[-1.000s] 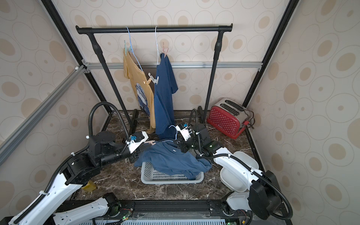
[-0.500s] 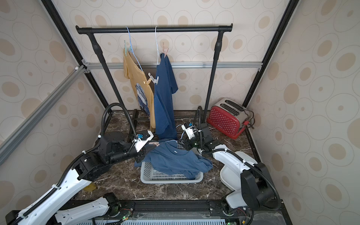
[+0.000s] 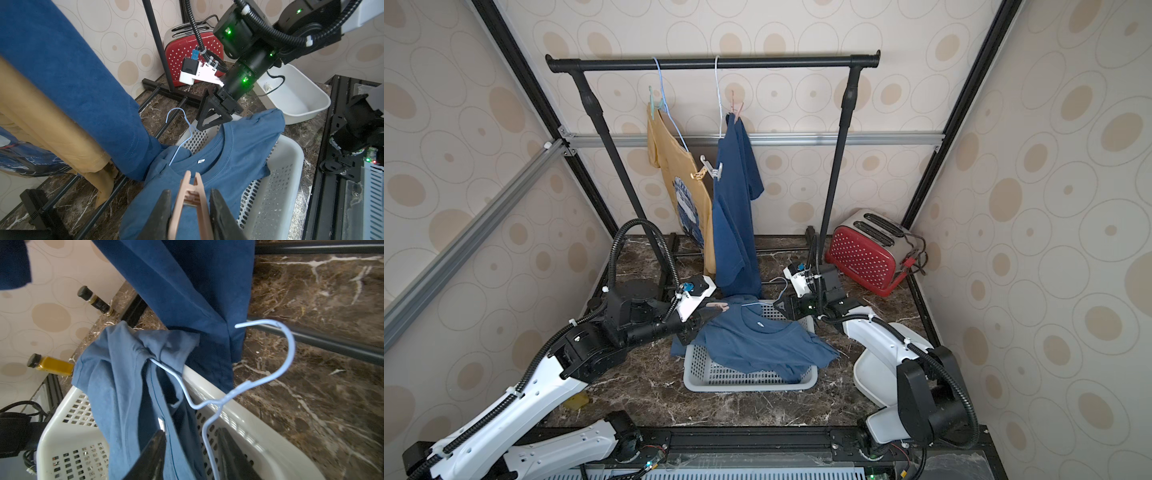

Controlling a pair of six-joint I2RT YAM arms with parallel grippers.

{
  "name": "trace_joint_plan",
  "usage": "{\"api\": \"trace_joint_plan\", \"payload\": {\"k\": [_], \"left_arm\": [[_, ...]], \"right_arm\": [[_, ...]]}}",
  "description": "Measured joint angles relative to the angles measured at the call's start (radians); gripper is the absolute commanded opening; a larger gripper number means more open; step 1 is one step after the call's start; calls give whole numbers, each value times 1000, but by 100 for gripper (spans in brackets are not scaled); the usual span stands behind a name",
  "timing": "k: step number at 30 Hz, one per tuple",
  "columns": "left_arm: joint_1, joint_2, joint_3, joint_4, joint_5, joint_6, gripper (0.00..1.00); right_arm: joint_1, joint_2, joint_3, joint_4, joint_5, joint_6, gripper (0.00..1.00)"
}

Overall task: Remove the clothespins securing t-shirts to the hanger
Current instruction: Place the hanger in the basket, then place the clothespin in the storage box.

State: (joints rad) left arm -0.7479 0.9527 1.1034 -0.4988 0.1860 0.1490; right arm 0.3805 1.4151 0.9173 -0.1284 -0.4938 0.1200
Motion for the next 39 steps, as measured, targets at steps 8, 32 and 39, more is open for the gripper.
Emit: {"api": "trace_joint_plan", "payload": {"k": [8,32,39], "left_arm": [[0,56,10,-5,-23,-77,31],[17,144,148,-14,-26,-513,31],[31,148,148,-13,8,-550,30]], "right_arm": [[10,-156,9,-100,134,-129,48],[554,-260,-9,248,603,-752,58],[562,-243,36,279,579,-764,48]]}}
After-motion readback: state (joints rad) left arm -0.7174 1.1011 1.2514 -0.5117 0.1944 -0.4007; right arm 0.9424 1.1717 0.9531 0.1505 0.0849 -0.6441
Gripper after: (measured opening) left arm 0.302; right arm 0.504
